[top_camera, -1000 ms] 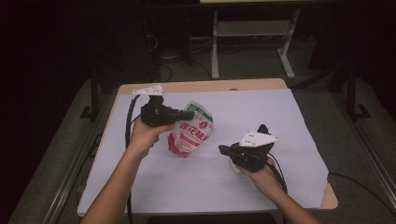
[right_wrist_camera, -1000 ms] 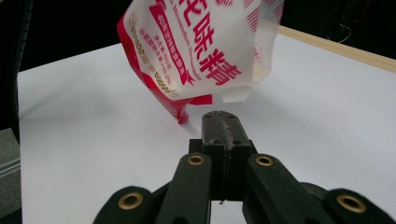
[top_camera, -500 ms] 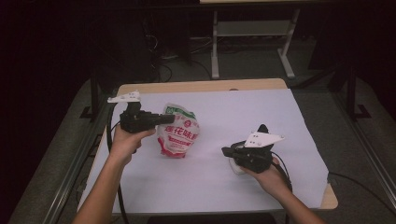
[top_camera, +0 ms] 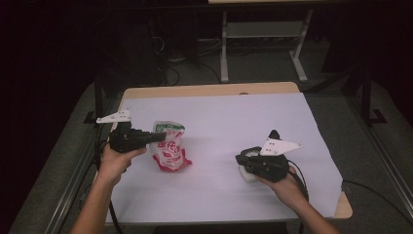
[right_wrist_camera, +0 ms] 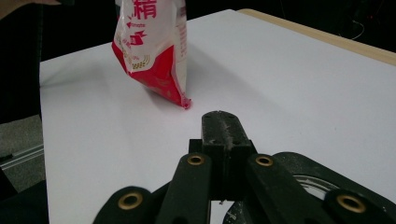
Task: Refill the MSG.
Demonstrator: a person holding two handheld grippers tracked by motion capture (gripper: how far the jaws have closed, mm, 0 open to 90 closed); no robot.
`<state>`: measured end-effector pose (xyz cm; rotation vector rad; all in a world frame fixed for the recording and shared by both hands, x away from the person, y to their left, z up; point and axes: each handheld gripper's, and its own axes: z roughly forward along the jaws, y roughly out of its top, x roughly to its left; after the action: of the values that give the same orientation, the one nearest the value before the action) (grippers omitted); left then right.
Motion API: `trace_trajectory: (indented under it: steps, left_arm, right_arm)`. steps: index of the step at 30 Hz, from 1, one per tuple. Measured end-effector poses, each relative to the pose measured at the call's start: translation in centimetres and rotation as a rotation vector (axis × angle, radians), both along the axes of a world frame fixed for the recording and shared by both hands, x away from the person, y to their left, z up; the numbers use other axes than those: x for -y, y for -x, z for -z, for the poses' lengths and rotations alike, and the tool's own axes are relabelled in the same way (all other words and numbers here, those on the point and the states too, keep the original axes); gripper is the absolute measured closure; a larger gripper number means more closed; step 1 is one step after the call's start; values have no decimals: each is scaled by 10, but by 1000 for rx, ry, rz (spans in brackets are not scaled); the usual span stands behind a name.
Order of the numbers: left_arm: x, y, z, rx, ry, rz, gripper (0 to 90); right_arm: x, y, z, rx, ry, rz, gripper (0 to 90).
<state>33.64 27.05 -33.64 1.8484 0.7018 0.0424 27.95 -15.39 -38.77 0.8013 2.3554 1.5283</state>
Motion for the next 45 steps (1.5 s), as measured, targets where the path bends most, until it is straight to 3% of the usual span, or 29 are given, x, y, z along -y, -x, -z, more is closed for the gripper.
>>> trace_trajectory:
  steps: [9, 11, 14, 21, 26, 30, 34, 35, 37, 41, 45]
  left_arm:
    - [-15, 1, 23, -41, 2, -29, 897]
    - [-13, 1, 29, -41, -41, -17, 897]
    - [-12, 3, 34, -46, -27, 3, 897]
    - [-8, 8, 31, -29, -102, 4, 885]
    - [-12, 14, 26, -16, -154, -10, 730]
    - [-17, 17, 24, -16, -145, -14, 654]
    - [-23, 23, 23, -11, -144, -19, 465]
    - [-25, 24, 22, -4, -152, -13, 465]
    - [-28, 28, 21, 12, -169, -23, 370]
    - [-35, 34, 23, 39, -193, -41, 259]
    - [-40, 38, 28, 37, -223, -42, 213]
  right_arm:
    - [-2, -1, 1, 1, 5, 0, 900]
    - [-1, -1, 0, -1, 3, 2, 900]
    - [-1, -1, 1, -2, 7, 1, 900]
    - [0, 0, 1, 3, 10, 2, 900]
    - [0, 0, 1, 2, 9, 2, 900]
    - [0, 0, 1, 2, 11, 2, 900]
    - [0, 0, 1, 2, 9, 0, 900]
    - [0, 0, 1, 2, 9, 0, 900]
    - [0, 0, 1, 1, 9, 3, 900]
    - [2, -1, 2, -3, 13, 8, 900]
    - [3, -1, 2, -4, 10, 7, 900]
